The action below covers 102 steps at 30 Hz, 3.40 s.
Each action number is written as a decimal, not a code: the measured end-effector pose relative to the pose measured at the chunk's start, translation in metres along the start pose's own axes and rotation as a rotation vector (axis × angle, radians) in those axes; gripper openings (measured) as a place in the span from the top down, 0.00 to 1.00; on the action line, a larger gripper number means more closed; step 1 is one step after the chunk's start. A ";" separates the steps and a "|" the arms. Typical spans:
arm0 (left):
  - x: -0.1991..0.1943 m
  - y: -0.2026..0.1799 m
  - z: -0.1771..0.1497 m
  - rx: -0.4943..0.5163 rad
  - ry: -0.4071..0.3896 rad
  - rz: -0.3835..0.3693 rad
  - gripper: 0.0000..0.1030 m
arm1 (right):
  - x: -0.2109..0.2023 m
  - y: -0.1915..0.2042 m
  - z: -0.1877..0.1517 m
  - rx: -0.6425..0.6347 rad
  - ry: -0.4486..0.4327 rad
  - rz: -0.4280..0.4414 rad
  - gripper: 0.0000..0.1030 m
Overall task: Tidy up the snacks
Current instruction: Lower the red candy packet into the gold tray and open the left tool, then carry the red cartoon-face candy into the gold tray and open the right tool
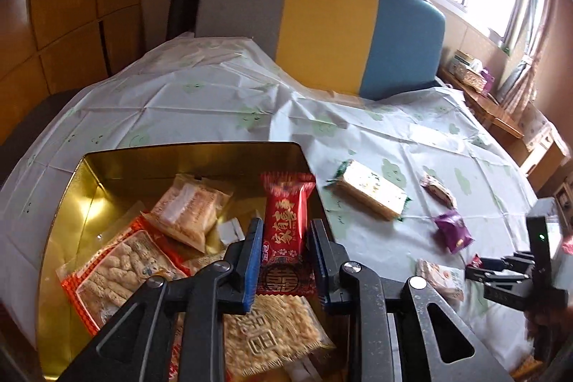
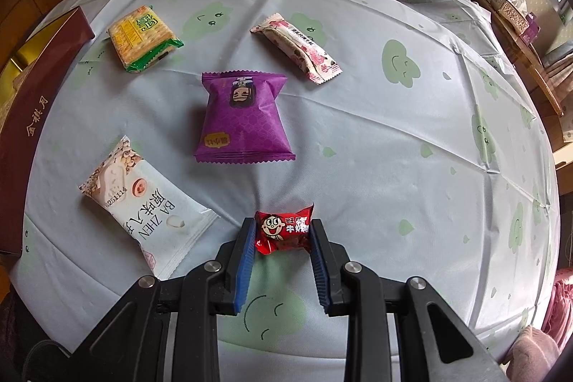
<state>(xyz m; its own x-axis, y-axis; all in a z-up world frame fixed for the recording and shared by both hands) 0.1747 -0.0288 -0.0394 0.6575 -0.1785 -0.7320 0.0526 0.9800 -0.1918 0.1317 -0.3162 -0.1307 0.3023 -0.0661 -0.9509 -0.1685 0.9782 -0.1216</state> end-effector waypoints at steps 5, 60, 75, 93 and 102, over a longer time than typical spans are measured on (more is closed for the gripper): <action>0.000 0.013 -0.003 -0.061 -0.013 0.055 0.58 | 0.000 -0.002 0.000 -0.005 0.000 -0.004 0.71; -0.158 0.173 -0.039 -0.445 -0.303 0.598 0.41 | -0.003 0.011 -0.003 -0.098 -0.035 -0.119 0.73; -0.167 0.181 -0.047 -0.462 -0.299 0.589 0.41 | -0.016 0.012 -0.004 -0.043 -0.070 -0.114 0.75; -0.147 0.171 -0.059 -0.433 -0.225 0.528 0.41 | -0.128 0.156 0.034 -0.237 -0.368 0.152 0.75; -0.129 0.172 -0.065 -0.406 -0.179 0.519 0.41 | -0.120 0.260 0.042 -0.376 -0.345 0.312 0.74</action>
<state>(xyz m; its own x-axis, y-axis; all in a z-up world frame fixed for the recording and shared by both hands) 0.0500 0.1574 -0.0209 0.6375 0.3577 -0.6824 -0.5666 0.8178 -0.1006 0.0911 -0.0457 -0.0364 0.4614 0.3424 -0.8185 -0.6000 0.8000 -0.0036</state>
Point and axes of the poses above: each gripper's, at about its wrist camera, not at the fingertips, and x roughly the way its jaws point, y to its left, z to its top, the point moved 4 cm from there along x, roughly the way its jaws point, and after that the axes turned 6 degrees about -x, right-handed, at the moved point
